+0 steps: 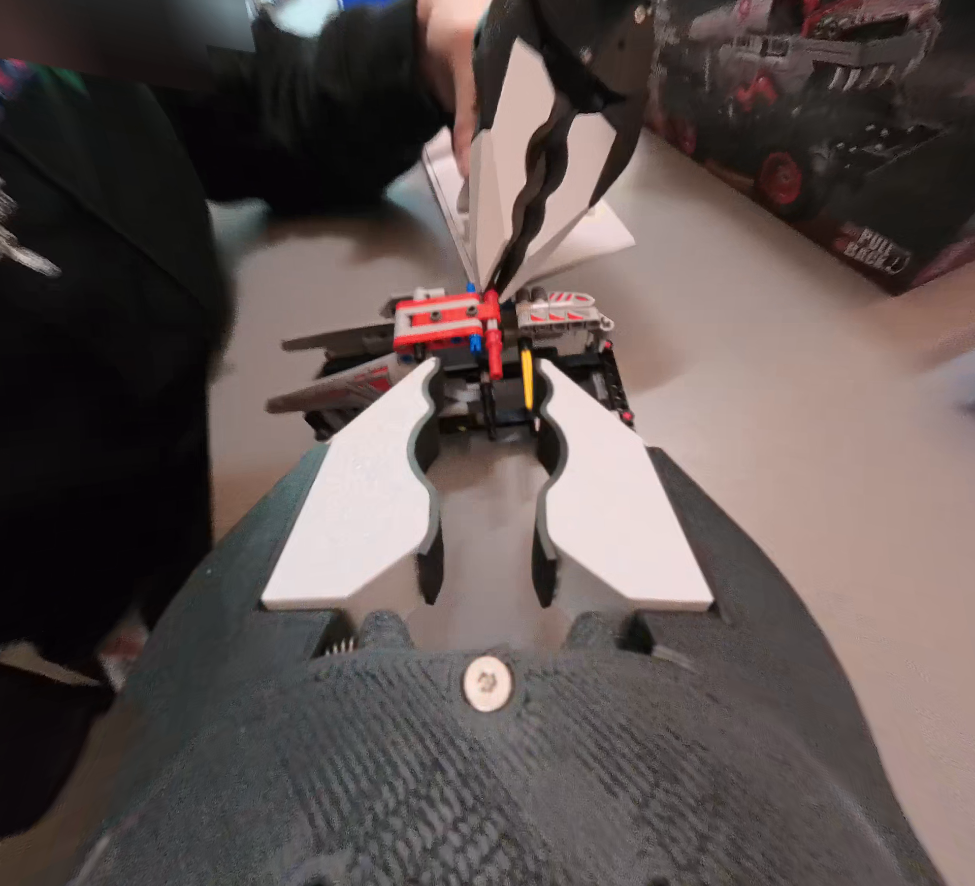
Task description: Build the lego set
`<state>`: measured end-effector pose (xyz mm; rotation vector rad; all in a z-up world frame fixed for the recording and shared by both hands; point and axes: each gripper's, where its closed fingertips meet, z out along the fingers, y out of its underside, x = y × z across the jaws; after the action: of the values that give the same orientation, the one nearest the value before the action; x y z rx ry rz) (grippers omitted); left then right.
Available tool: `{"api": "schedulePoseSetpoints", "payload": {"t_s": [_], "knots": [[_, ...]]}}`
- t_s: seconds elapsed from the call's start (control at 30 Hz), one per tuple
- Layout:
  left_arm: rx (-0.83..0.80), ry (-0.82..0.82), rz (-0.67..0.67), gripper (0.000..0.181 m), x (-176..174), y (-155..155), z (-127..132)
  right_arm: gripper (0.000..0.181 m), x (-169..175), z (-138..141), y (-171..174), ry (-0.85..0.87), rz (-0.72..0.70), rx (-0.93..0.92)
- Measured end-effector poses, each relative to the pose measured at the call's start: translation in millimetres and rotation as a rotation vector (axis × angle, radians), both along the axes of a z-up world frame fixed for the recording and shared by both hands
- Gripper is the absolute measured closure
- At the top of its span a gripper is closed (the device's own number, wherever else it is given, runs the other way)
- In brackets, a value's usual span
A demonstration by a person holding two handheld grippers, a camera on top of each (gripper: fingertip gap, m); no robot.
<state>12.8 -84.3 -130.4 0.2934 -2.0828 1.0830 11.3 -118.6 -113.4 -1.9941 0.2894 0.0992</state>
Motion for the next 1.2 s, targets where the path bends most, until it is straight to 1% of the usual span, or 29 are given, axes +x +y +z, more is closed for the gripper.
{"api": "schedulePoseSetpoints", "payload": {"t_s": [0.03, 0.1, 0.13, 0.23, 0.33, 0.4, 0.5, 0.67, 0.97, 1.1, 1.2], "knots": [[-0.004, 0.001, 0.002, 0.179, 0.4, -0.9, -0.1, 0.157, 3.8, 3.1, -1.1, 0.059, -0.021, 0.055], [-0.012, 0.001, 0.007, 0.179, 1.3, -2.4, 0.1, 0.162, 6.6, 5.9, -1.1, 0.193, -0.033, 0.160], [-0.017, -0.002, 0.012, 0.179, 2.3, -3.0, 0.2, 0.169, 6.9, 4.4, -0.9, 0.251, -0.033, 0.192], [-0.028, -0.012, 0.020, 0.179, 4.4, -4.2, 0.4, 0.168, 6.3, -4.0, 0.6, 0.382, -0.043, 0.232], [-0.040, -0.006, 0.022, 0.179, 5.5, -5.6, 0.4, 0.165, 6.5, -6.3, 3.2, 0.491, -0.067, 0.279], [-0.049, 0.002, 0.022, 0.179, 6.0, -6.3, 0.3, 0.175, 9.2, -7.0, 3.6, 0.547, -0.089, 0.309], [-0.057, 0.016, 0.022, 0.179, 6.9, -6.8, 0.2, 0.178, 10.6, -7.5, 3.2, 0.604, -0.105, 0.335], [-0.055, 0.002, 0.024, 0.179, 7.1, -8.1, 0.0, 0.178, 9.2, -11.4, 1.5, 0.646, -0.126, 0.322], [-0.053, -0.020, 0.024, 0.179, 7.8, -7.5, -0.7, 0.178, 7.2, -12.6, 2.3, 0.640, -0.156, 0.295], [-0.054, -0.016, 0.036, 0.179, 10.4, -8.3, -1.6, 0.178, 11.2, -13.2, 1.6, 0.614, -0.196, 0.278], [-0.048, -0.010, 0.031, 0.179, 10.7, -7.7, -1.8, 0.178, 11.9, -13.1, 2.1, 0.563, -0.194, 0.229]]}}
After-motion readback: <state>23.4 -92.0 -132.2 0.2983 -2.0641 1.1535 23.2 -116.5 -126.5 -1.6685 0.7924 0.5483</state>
